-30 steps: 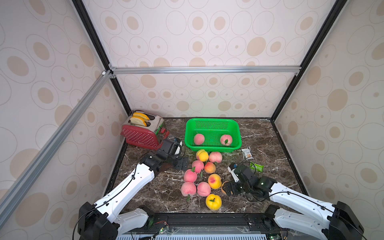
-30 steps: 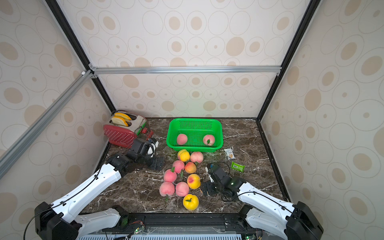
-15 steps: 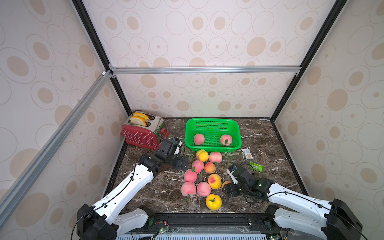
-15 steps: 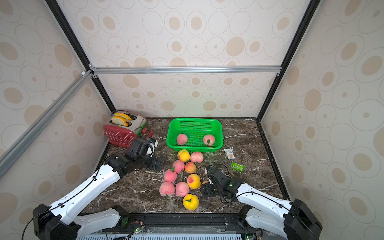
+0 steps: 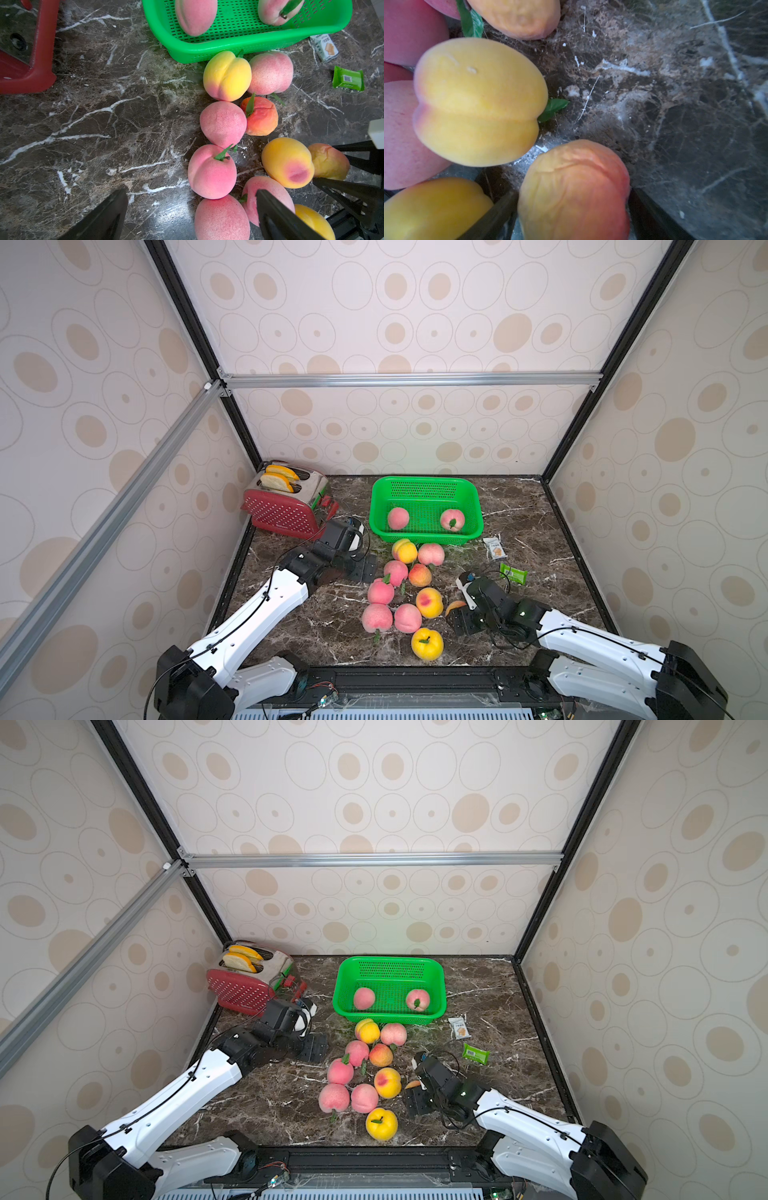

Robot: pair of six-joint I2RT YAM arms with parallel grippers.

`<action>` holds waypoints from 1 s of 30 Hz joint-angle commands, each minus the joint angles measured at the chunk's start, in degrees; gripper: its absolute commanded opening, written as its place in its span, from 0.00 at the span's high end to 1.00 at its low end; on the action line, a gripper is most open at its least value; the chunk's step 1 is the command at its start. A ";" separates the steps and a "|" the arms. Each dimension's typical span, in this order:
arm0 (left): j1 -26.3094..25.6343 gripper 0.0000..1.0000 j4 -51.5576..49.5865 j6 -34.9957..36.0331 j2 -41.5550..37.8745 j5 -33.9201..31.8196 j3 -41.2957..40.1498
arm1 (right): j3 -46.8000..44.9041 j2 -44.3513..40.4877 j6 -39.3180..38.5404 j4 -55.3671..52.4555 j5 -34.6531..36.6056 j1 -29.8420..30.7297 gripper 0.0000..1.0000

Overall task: Put the peaches into the basket
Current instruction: Pick up the peach from the center of the board.

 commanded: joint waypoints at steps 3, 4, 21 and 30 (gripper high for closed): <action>-0.31 0.01 -0.24 -0.04 -0.42 -1.31 0.41 | 0.52 1.43 -0.33 0.48 1.13 0.44 0.15; -0.31 0.01 -0.37 -0.04 -0.52 -1.31 0.50 | 0.68 1.54 -0.34 0.75 1.13 0.43 0.15; -0.35 0.01 0.10 -0.07 -0.46 -1.00 -0.20 | 1.63 0.08 -0.13 -1.28 2.85 0.39 0.37; -0.31 0.01 -0.03 0.29 -1.82 -2.21 -0.98 | 5.58 -4.71 -1.88 -6.45 5.78 0.37 0.41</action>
